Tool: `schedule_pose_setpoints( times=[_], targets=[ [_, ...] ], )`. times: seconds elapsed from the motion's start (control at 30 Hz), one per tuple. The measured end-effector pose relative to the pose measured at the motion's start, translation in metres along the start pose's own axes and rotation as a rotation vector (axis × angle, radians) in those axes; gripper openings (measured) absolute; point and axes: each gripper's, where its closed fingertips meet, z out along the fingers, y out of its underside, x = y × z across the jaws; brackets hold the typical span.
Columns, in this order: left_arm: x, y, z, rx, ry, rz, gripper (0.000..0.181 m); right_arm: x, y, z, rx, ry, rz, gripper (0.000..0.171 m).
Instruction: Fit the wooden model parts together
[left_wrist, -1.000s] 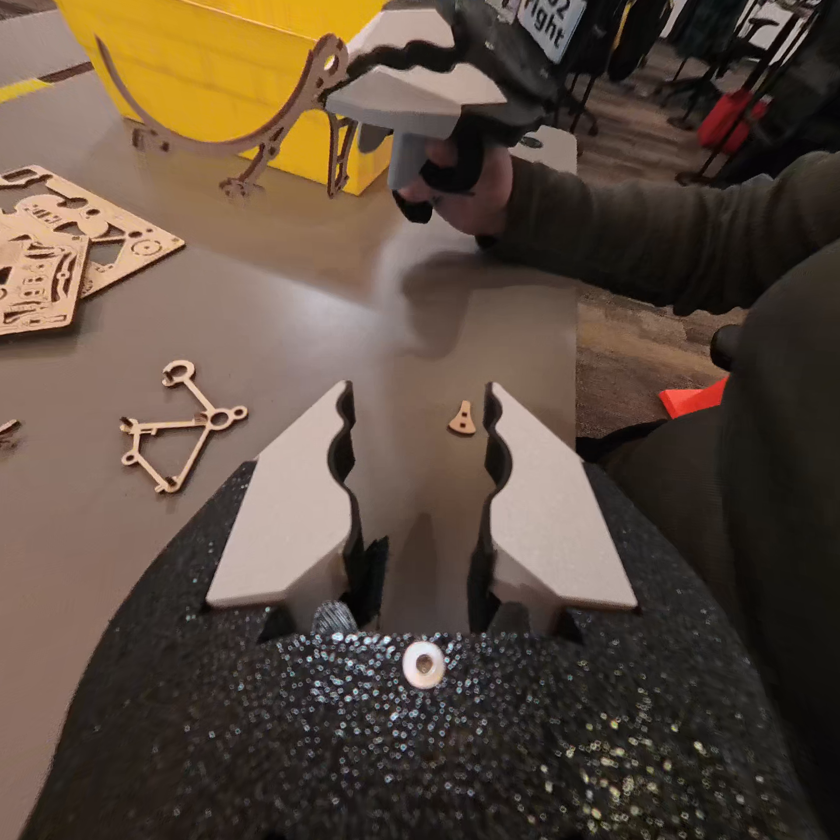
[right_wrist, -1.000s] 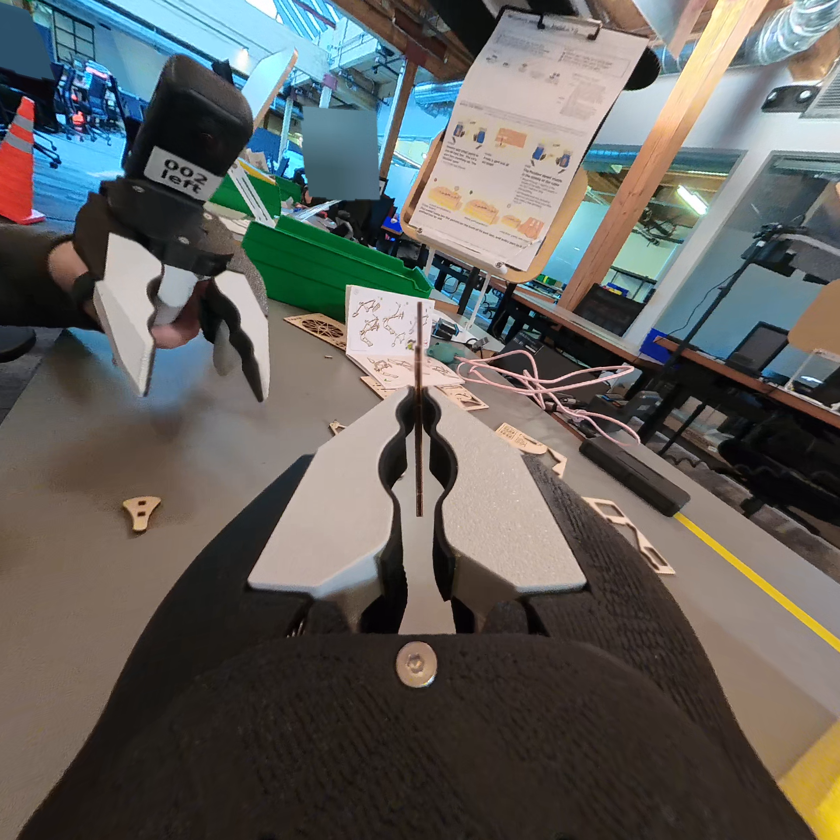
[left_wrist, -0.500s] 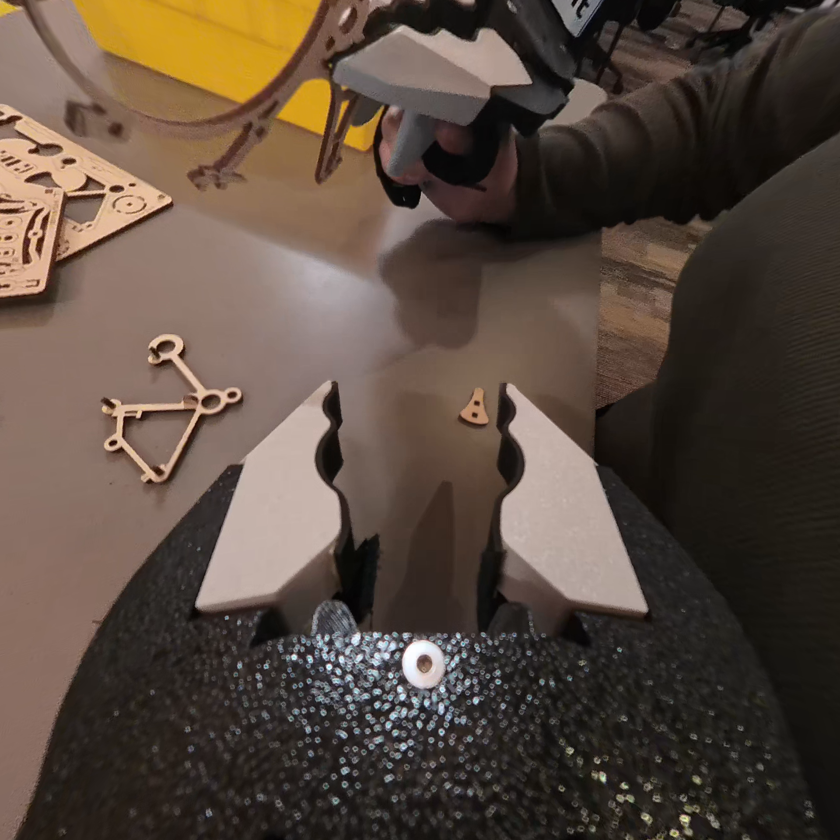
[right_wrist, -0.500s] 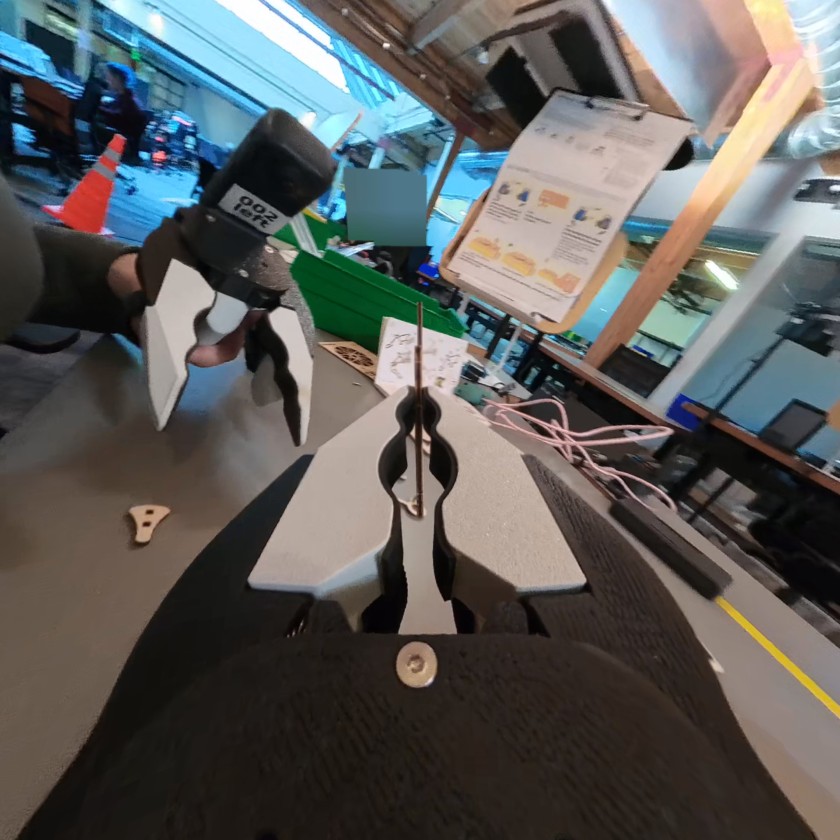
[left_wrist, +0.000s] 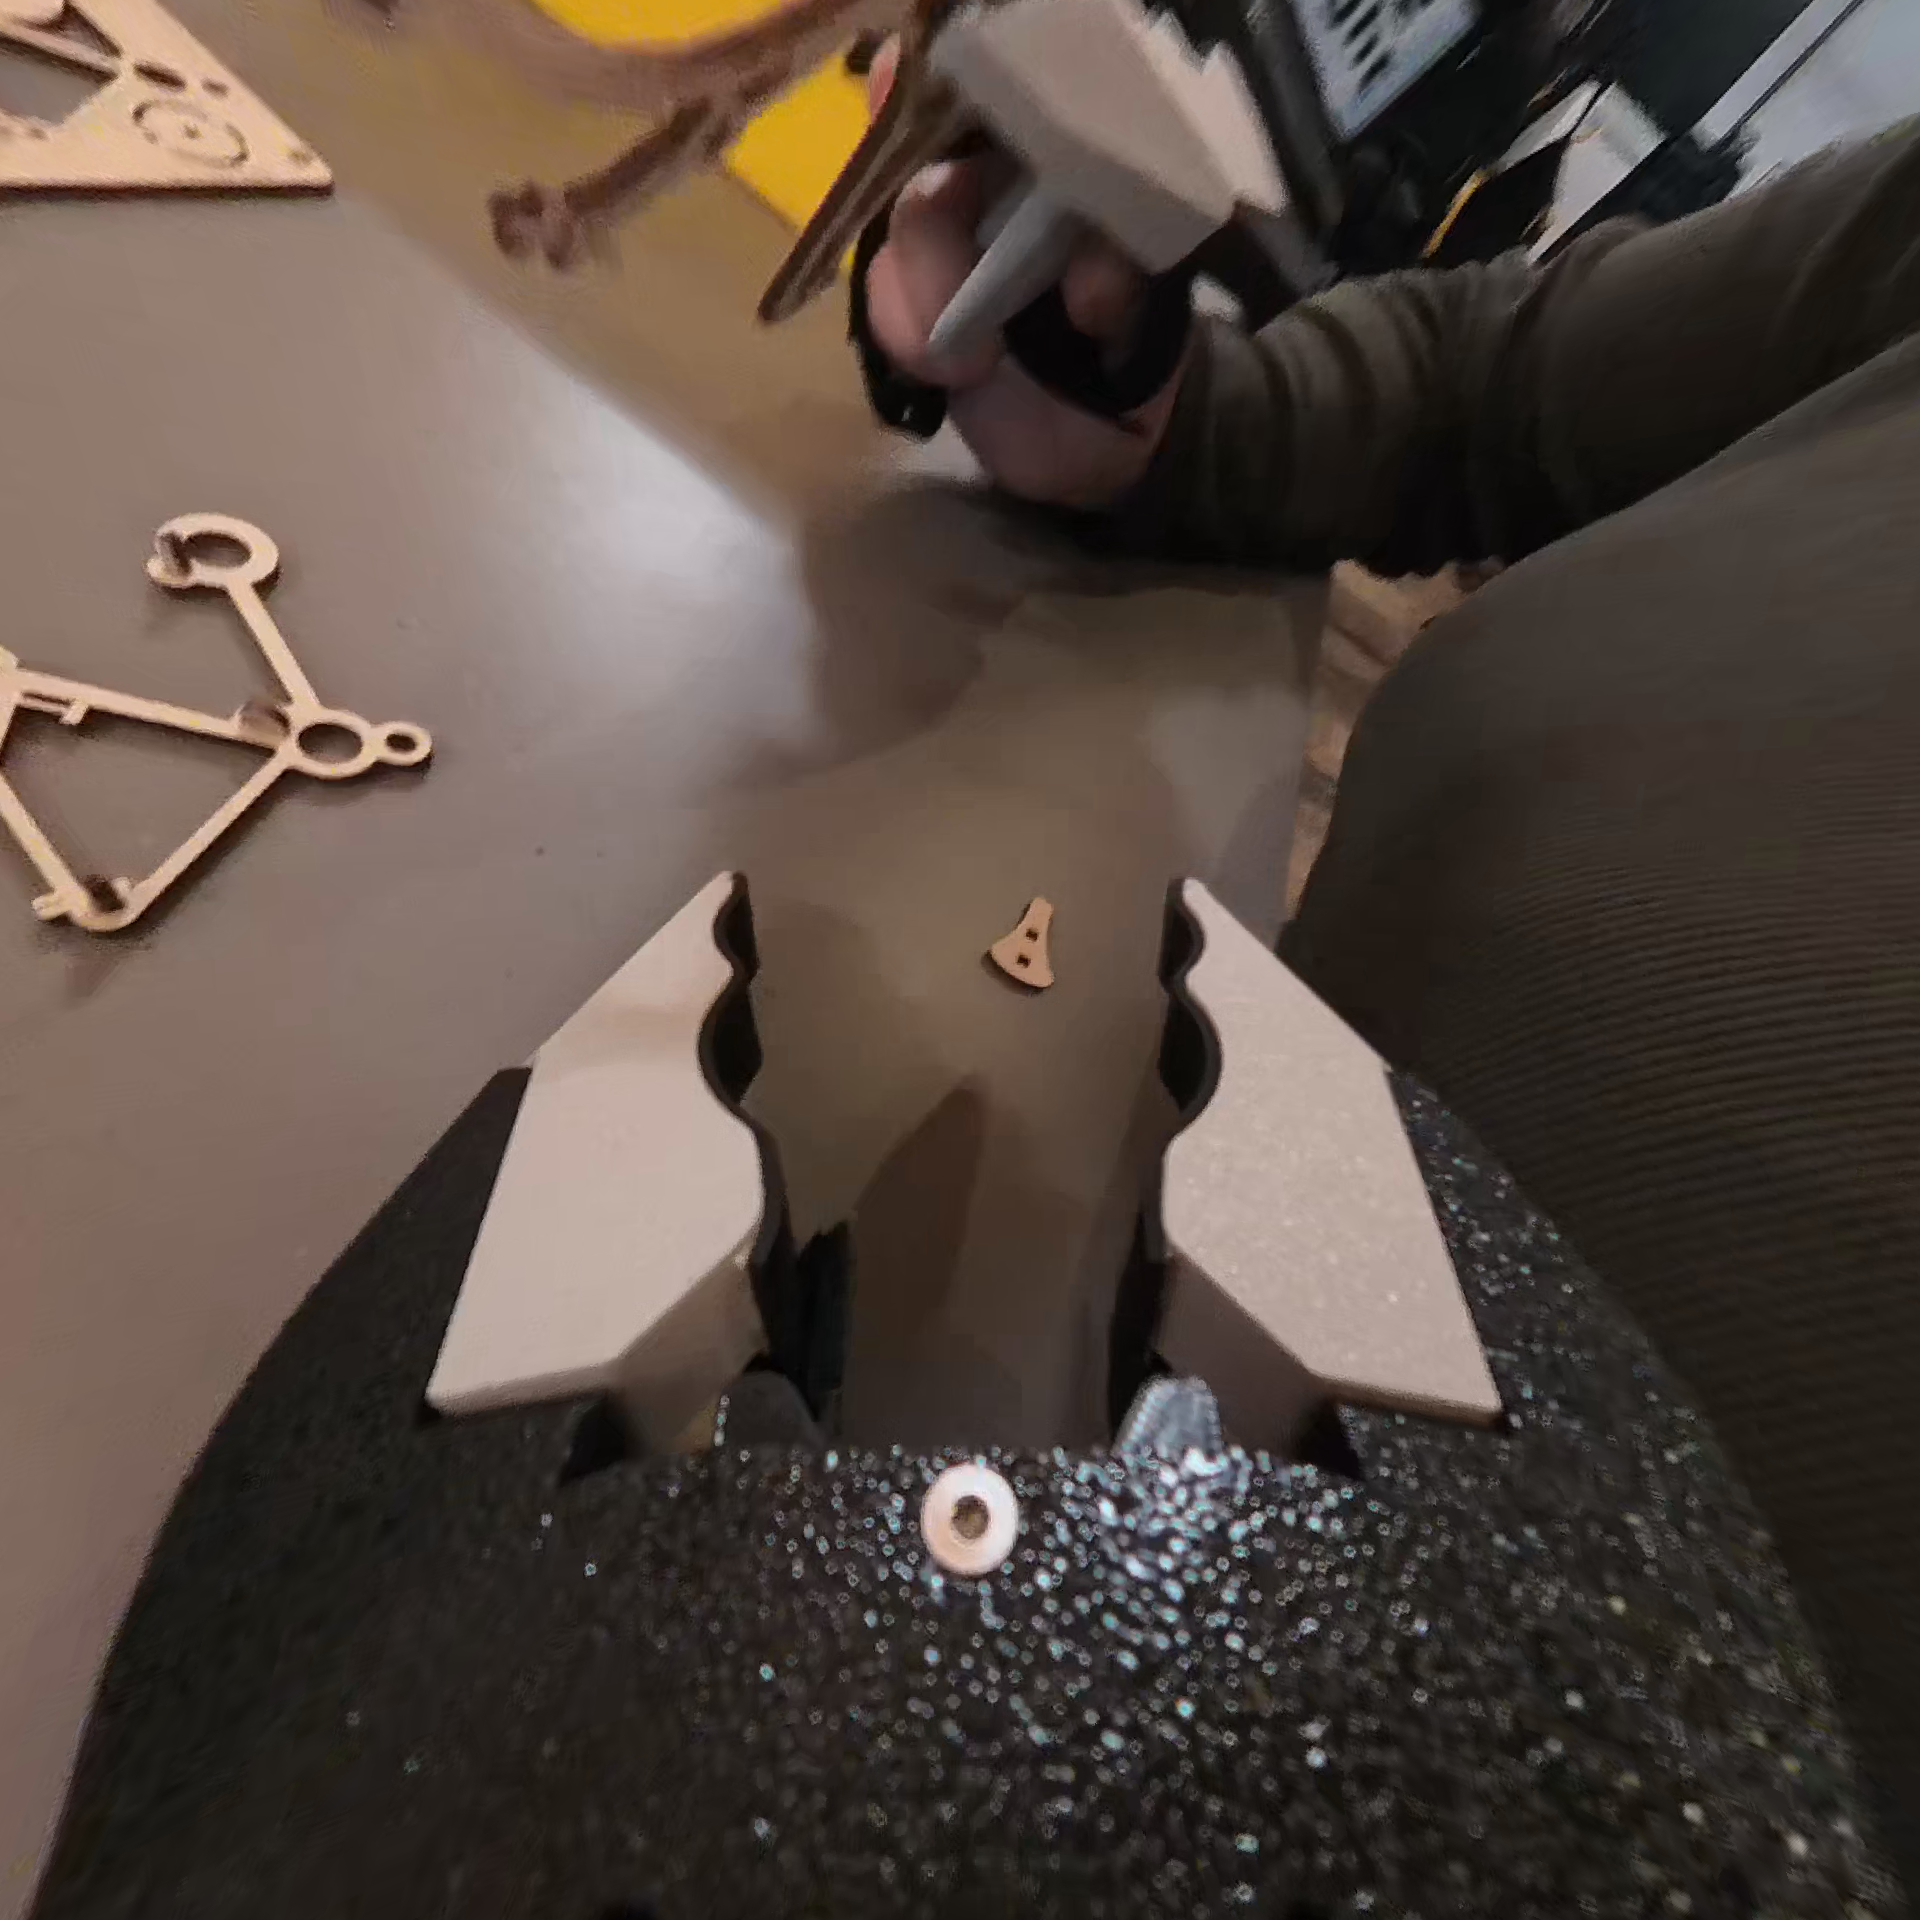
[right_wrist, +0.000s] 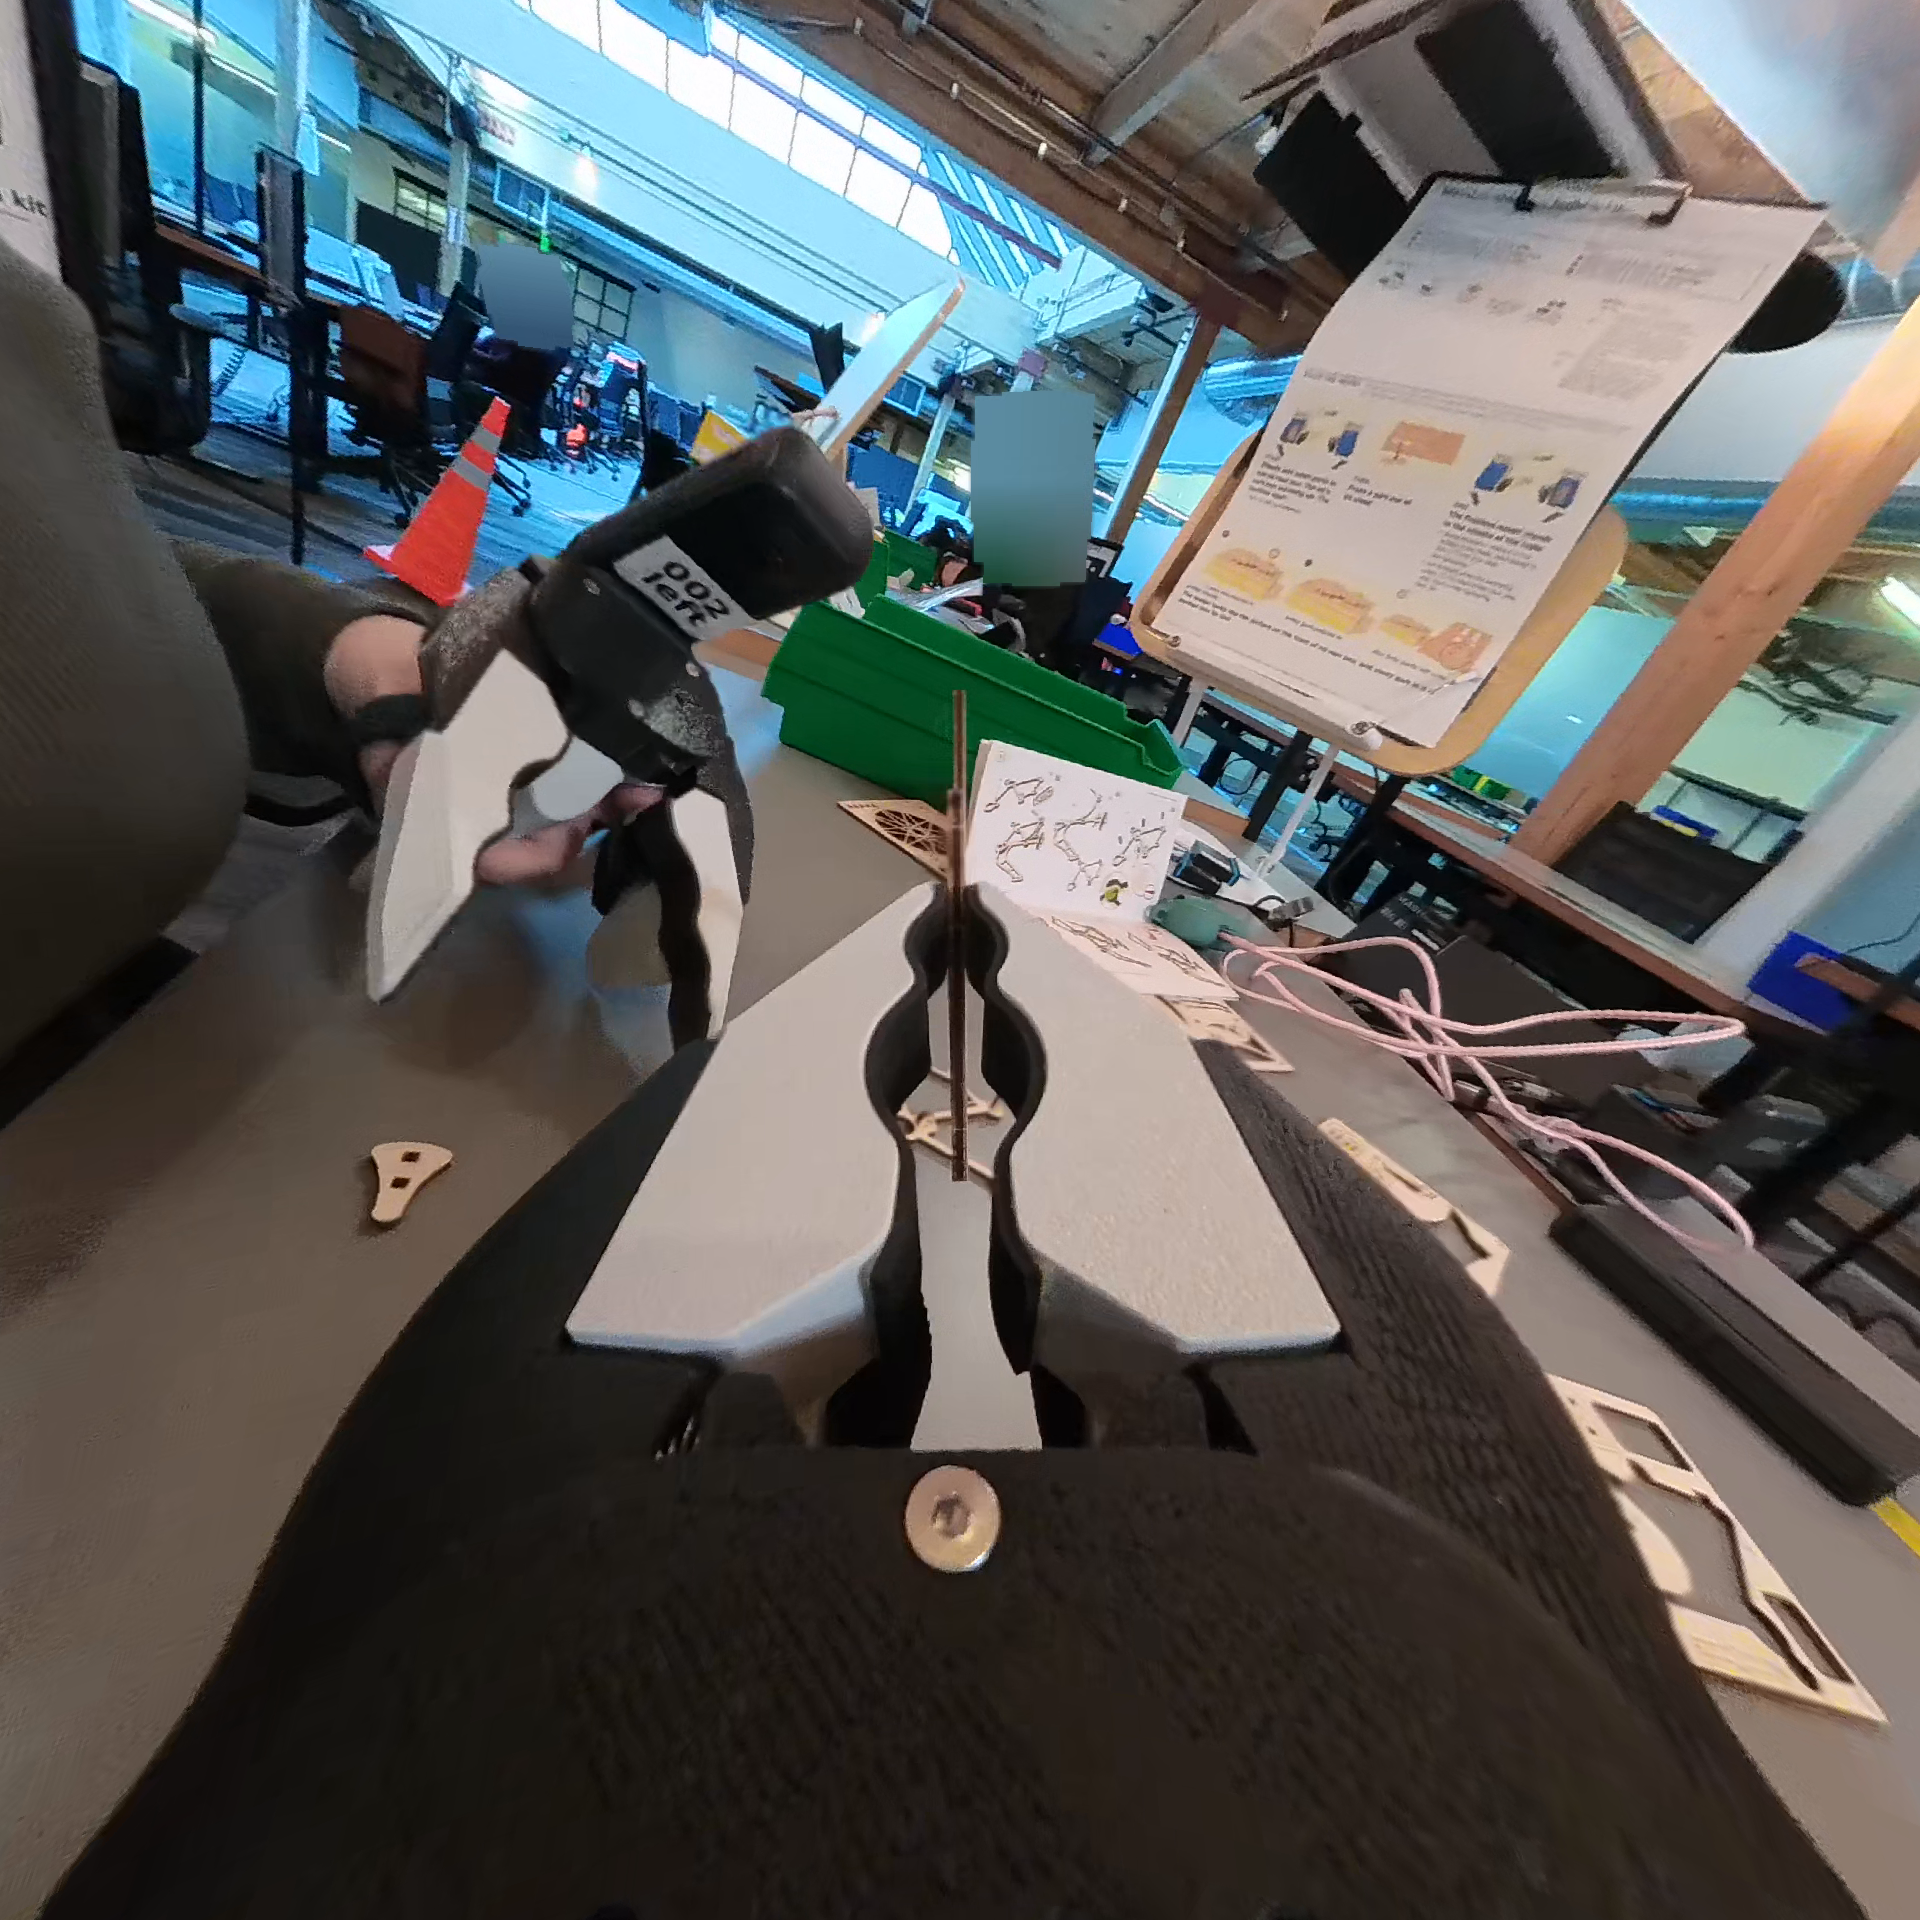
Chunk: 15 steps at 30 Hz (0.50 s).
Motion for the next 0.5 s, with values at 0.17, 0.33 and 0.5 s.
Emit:
schedule_pose_setpoints(
  times=[0.17, 0.33, 0.5],
  targets=[
    [-0.007, 0.007, 0.004, -0.077, -0.095, 0.036, 0.074, 0.001, 0.0, -0.001, 0.002, 0.008, 0.006, 0.0],
    [-0.005, 0.012, 0.009, -0.125, -0.136, 0.052, 0.072, 0.001, -0.003, -0.002, 0.012, 0.02, -0.015, 0.0],
    [-0.003, 0.014, 0.011, -0.148, -0.176, 0.083, 0.067, 0.007, -0.003, -0.004, 0.026, 0.042, 0.016, 0.0]
  ],
)
